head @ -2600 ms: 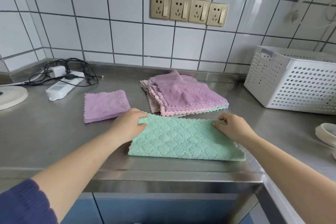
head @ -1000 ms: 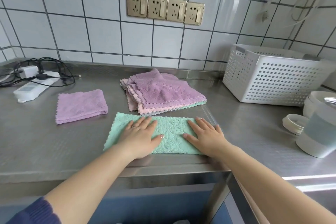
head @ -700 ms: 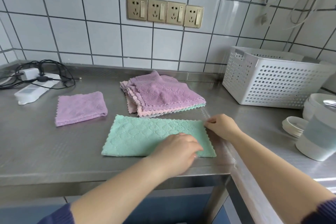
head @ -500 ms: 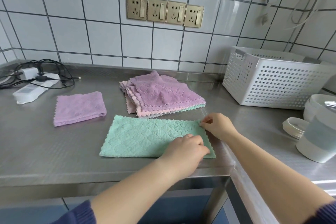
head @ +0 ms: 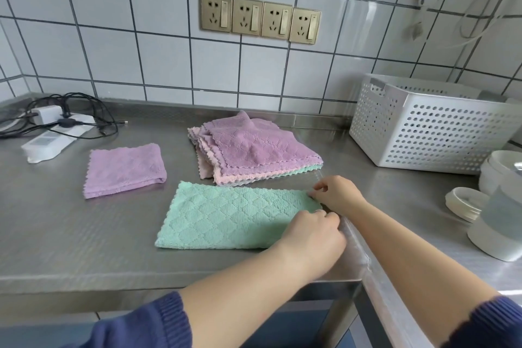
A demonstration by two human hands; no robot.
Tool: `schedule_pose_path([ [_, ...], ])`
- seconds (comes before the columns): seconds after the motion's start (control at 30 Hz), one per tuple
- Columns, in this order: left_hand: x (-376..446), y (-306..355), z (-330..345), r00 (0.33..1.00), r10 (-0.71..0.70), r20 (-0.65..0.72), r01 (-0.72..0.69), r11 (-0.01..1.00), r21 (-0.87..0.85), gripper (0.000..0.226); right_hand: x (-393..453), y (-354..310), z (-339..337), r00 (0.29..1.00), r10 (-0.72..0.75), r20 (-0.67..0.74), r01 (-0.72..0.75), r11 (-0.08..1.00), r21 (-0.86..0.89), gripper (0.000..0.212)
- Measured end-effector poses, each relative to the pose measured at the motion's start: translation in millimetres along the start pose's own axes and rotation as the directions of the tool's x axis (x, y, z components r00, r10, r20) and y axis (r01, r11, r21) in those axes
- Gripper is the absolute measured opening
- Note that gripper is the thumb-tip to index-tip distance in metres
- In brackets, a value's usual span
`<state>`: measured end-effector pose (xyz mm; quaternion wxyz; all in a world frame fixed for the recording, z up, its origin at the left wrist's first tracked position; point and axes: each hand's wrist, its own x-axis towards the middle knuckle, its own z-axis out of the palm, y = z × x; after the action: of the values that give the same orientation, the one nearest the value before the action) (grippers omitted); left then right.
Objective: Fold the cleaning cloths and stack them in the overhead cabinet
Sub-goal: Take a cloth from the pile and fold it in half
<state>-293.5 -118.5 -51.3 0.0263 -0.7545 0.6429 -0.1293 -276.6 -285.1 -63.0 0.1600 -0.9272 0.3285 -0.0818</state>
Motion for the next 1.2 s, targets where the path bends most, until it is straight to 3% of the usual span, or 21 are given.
schedule_pose_path([
  [0.2, -1, 5, -2, 0.997, 0.021, -0.071, -0.031, 0.989, -0.142, 0.026, 5, -6, -7, 0.998, 0.005, 0.057, -0.006, 1.000, 0.030, 0.017],
  [0.3, -12, -2, -2, 0.980, -0.058, -0.190, -0.003, 0.953, -0.303, 0.019, 3, -13, -17, 0.999, -0.007, 0.054, -0.005, 0.976, 0.220, 0.004],
  [0.37, -22, -7, -1, 0.953, -0.170, -0.252, 0.058, 0.915, -0.400, 0.017, -1, -18, -25, 0.995, -0.032, 0.099, -0.012, 0.911, 0.411, 0.011],
  [0.47, -44, -16, -2, 0.865, -0.364, -0.344, 0.105, 0.804, -0.586, 0.029, -6, -30, -38, 0.965, -0.131, 0.228, -0.045, 0.773, 0.633, 0.021],
  [0.57, -76, -28, -2, 0.750, -0.555, -0.360, 0.130, 0.657, -0.742, 0.029, -9, -50, -47, 0.934, -0.200, 0.297, -0.088, 0.675, 0.733, 0.020],
  [0.63, -98, -39, 4, 0.681, -0.635, -0.366, 0.168, 0.621, -0.765, 0.031, -7, -68, -46, 0.913, -0.239, 0.331, -0.113, 0.631, 0.767, 0.023],
  [0.8, -137, -68, 22, 0.628, -0.688, -0.365, 0.323, 0.657, -0.681, 0.032, -6, -108, -16, 0.891, -0.300, 0.341, -0.038, 0.699, 0.714, 0.015],
  [0.93, -162, -88, 24, 0.607, -0.714, -0.350, 0.396, 0.653, -0.646, 0.028, -8, -144, 11, 0.935, -0.329, 0.132, 0.252, 0.879, 0.405, 0.012],
  [1.03, -174, -102, 28, 0.601, -0.703, -0.381, 0.407, 0.679, -0.611, 0.026, -10, -166, 26, 0.926, -0.377, 0.008, 0.351, 0.871, 0.345, 0.013],
  [1.2, -188, -120, 36, 0.597, -0.749, -0.286, 0.480, 0.620, -0.621, 0.024, -6, -188, 51, 0.913, -0.408, 0.006, 0.401, 0.901, 0.167, 0.019],
])
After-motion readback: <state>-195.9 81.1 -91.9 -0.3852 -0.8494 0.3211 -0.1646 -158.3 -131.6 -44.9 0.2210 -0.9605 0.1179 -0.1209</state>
